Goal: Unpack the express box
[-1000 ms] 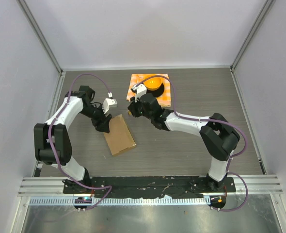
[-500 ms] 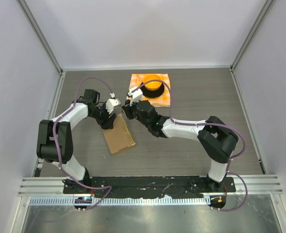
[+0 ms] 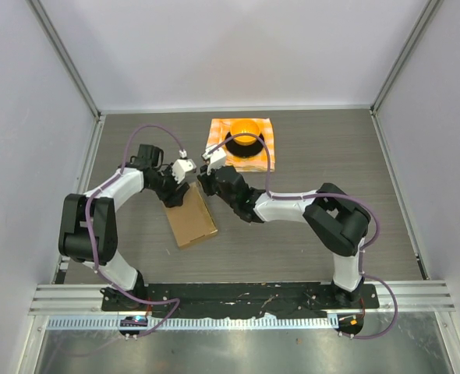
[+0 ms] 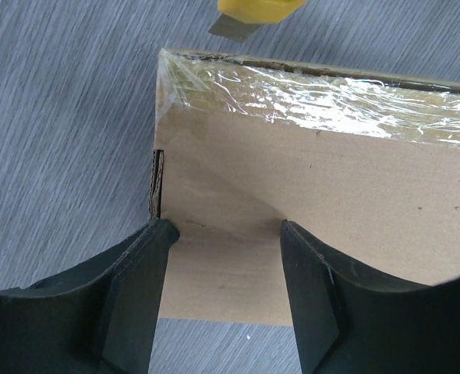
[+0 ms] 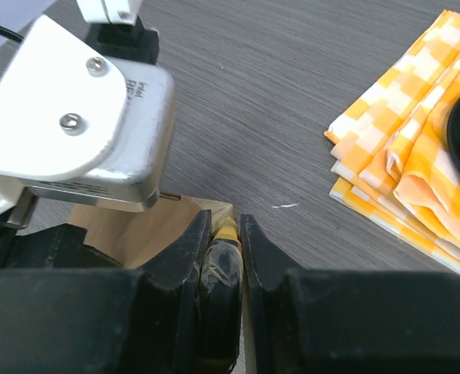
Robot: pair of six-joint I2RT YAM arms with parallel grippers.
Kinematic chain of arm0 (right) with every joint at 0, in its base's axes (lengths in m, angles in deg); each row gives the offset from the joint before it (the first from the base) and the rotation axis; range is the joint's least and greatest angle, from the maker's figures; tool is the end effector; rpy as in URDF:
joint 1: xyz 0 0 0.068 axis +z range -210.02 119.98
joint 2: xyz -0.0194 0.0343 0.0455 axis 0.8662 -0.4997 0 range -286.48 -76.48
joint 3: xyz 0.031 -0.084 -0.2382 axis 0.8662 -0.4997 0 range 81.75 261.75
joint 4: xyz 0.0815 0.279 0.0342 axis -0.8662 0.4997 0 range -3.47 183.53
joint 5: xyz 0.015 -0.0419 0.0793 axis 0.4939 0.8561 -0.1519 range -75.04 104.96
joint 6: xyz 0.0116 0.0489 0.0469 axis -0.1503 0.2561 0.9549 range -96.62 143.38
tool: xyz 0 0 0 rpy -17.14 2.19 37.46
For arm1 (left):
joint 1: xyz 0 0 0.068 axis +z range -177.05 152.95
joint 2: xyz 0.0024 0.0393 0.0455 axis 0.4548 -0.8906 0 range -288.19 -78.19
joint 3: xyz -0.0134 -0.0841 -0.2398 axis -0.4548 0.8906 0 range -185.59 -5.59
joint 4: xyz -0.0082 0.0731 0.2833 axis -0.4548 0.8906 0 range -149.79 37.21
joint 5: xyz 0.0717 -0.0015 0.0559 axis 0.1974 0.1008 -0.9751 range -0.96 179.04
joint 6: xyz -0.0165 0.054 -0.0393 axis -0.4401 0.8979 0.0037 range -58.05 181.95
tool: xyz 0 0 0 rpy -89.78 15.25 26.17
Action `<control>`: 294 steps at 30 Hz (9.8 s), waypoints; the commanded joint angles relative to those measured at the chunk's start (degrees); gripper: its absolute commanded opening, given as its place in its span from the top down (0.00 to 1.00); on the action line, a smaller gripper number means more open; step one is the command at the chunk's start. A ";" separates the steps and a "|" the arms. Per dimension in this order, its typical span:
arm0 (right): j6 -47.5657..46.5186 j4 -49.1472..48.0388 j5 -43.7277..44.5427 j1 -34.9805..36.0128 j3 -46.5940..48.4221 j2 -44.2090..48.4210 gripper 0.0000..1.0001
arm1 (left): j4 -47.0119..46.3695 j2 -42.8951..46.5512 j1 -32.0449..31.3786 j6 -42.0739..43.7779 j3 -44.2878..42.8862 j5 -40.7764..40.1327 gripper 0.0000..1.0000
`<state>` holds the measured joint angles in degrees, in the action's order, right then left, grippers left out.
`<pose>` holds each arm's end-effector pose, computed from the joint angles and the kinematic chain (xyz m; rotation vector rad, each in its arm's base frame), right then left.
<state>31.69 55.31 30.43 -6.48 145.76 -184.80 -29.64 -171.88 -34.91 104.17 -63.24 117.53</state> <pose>0.2865 0.3629 0.1659 -0.5163 1.7475 0.5284 0.3387 -0.0735 0.1304 1.2106 2.2668 -0.4627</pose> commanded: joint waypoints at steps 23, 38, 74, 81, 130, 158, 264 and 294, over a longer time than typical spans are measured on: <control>1.35 -8.68 5.72 1.57 0.41 -2.60 0.99 | -1.59 1.14 -1.63 -4.69 4.47 -7.22 0.41; 4.33 -6.66 4.66 1.57 -0.20 -4.72 0.99 | -1.41 1.23 -1.90 -6.27 5.00 -8.27 0.41; -0.41 -20.98 14.33 5.70 -5.39 -1.64 0.99 | 0.17 1.23 -1.99 -8.99 4.83 -7.40 0.43; 0.21 -21.42 13.72 5.35 -4.07 -4.18 0.99 | 0.26 1.23 -1.99 -9.08 4.83 -7.31 0.44; -0.06 -20.99 13.10 4.82 -1.17 -9.46 0.99 | 0.79 1.40 -1.99 -9.35 5.27 -7.66 0.44; -7.61 -28.72 14.77 4.82 -5.83 -5.24 0.99 | 1.31 1.40 -1.99 -9.52 5.53 -7.48 0.45; 2.49 -0.60 22.68 15.37 -3.89 3.55 0.99 | 2.54 -0.79 -2.51 -14.35 6.06 -10.74 0.70; 4.34 5.73 25.67 16.07 -5.30 2.40 0.99 | 2.72 -1.23 -2.51 -14.62 6.06 -11.18 0.71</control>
<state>35.26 57.89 53.55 8.80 140.47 -182.61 -34.76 -169.56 -37.18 90.77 -60.18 109.37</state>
